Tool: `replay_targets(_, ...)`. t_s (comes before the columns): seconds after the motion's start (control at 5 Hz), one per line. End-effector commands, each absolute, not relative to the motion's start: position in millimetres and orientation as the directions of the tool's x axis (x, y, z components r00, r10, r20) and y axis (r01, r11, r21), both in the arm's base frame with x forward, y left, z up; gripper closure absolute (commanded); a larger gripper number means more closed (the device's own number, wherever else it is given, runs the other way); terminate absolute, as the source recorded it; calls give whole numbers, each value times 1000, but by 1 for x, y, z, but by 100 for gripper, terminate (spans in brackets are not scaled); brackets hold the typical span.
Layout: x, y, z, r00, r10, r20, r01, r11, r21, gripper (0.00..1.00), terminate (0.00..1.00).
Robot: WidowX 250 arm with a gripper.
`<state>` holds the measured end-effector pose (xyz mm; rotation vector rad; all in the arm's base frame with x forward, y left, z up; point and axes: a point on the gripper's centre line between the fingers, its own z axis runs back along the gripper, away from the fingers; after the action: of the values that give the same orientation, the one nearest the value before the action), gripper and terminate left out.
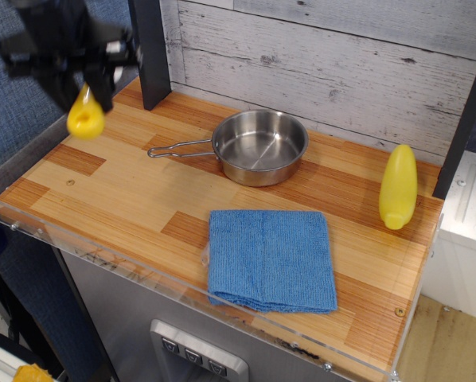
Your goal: Move yellow knife to left side of counter by silver pan handle
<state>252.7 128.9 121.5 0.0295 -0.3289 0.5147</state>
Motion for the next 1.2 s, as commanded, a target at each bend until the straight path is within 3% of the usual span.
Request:
replay_targets(0.0, 264, 151, 87, 846, 435, 308, -449, 893, -25, 100, 0)
replay_targets(0.6, 274, 171, 23, 902, 351, 251, -361, 933, -9, 100, 0)
replay_targets(0.8, 277, 171, 12, 920, 308, 243, -322, 947, 20, 100, 0)
replay_targets(1.0, 277, 172, 16, 917, 317, 243, -341, 938, 62, 0, 0)
